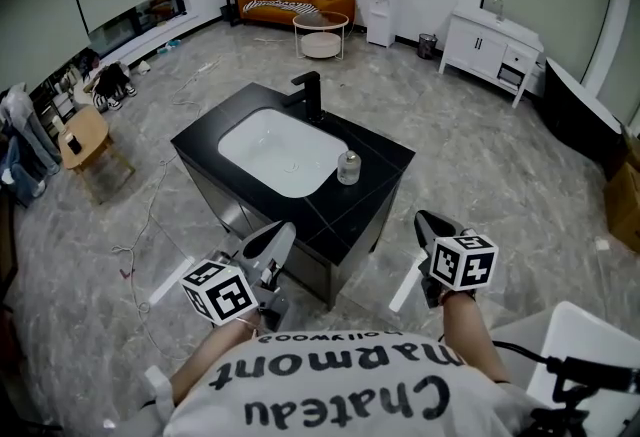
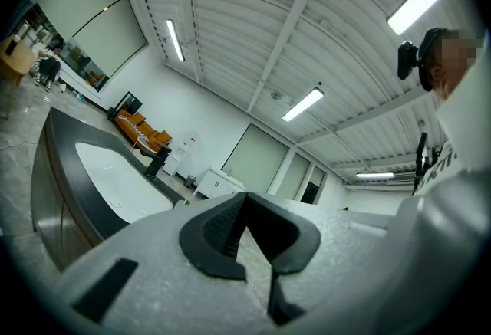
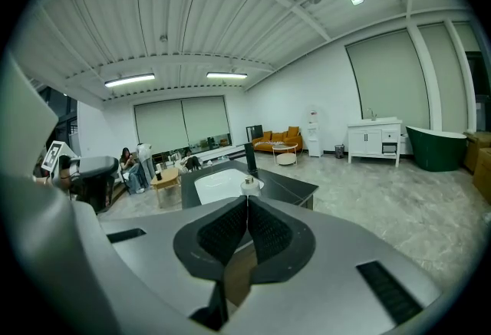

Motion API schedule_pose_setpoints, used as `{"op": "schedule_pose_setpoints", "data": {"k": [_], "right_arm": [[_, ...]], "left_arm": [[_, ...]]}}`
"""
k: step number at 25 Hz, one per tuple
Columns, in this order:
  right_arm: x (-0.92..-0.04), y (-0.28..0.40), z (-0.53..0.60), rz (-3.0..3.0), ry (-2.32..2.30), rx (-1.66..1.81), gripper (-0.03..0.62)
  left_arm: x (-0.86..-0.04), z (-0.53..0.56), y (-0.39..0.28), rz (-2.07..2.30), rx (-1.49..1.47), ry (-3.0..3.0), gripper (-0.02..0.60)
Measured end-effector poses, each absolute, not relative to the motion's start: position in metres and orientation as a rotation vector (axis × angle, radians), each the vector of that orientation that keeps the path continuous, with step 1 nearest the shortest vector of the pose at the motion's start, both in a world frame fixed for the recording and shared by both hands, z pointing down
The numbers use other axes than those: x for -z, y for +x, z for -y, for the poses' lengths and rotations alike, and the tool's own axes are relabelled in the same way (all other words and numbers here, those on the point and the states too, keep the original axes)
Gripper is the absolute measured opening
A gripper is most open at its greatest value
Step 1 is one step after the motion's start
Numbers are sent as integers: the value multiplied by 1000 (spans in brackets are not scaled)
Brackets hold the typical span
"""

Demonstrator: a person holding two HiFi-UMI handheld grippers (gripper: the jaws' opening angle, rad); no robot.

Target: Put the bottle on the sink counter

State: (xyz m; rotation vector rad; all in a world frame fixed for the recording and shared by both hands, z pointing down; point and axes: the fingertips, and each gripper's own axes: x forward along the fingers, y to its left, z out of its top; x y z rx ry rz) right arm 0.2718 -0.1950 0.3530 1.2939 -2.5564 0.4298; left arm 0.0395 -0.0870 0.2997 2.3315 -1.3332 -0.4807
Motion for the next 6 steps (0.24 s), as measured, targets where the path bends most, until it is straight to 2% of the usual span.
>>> {"op": "schedule_pose_setpoints", "data": {"k": [6], "right_arm": [[-362,277,203,2537,1306,-448,17]], "left_arm": [[-307,92,40,1329,470,2329,15]]}}
